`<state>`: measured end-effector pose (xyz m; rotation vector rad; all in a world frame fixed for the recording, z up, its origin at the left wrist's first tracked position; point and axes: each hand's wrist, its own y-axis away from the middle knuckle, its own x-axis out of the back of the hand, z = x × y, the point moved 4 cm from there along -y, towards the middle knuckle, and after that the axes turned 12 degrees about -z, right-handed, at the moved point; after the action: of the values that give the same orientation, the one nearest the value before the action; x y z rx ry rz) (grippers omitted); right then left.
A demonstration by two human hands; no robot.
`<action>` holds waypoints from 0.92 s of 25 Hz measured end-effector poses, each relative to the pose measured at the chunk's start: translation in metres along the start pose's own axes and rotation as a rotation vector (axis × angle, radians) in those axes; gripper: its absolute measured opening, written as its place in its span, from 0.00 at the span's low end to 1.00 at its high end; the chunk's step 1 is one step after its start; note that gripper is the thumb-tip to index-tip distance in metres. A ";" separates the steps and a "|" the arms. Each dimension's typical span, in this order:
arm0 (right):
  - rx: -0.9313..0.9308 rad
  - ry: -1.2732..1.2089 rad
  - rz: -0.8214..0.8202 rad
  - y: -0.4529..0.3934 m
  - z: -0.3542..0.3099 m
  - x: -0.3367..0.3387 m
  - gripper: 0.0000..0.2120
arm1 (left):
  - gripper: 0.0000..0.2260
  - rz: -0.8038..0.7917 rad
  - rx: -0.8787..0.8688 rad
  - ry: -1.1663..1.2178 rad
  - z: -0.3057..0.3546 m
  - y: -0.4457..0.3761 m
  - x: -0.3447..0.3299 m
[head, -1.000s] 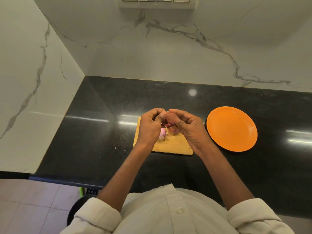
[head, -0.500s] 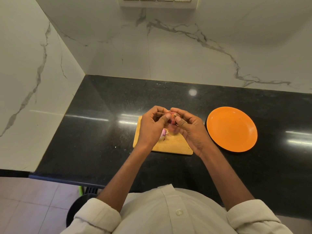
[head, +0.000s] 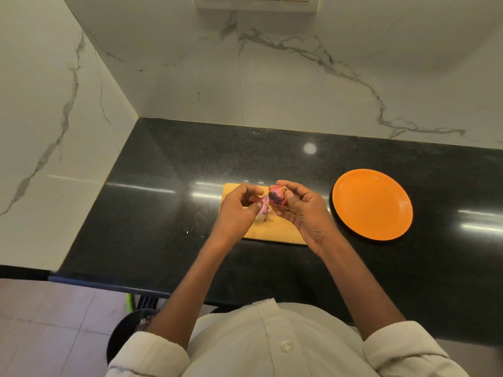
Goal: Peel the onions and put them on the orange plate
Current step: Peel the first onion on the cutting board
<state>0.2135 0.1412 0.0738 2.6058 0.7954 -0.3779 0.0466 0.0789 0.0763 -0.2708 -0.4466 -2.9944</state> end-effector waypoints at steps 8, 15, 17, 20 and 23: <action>0.008 0.055 0.000 0.014 0.007 -0.010 0.13 | 0.08 0.072 -0.258 -0.180 0.016 0.013 0.000; 0.041 0.157 -0.001 0.018 0.006 -0.009 0.12 | 0.02 0.096 -0.451 -0.278 0.022 0.023 0.004; 0.058 0.220 0.000 0.019 0.003 -0.008 0.11 | 0.02 0.094 -0.462 -0.305 0.027 0.026 0.001; 0.081 0.274 0.007 0.020 -0.002 -0.011 0.11 | 0.04 0.156 -0.477 -0.379 0.031 0.028 -0.004; 0.096 0.309 0.004 0.020 -0.004 -0.012 0.12 | 0.03 0.186 -0.453 -0.382 0.032 0.026 -0.007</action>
<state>0.2164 0.1222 0.0873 2.7948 0.8889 -0.0097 0.0614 0.0645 0.1125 -0.8754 0.2323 -2.8170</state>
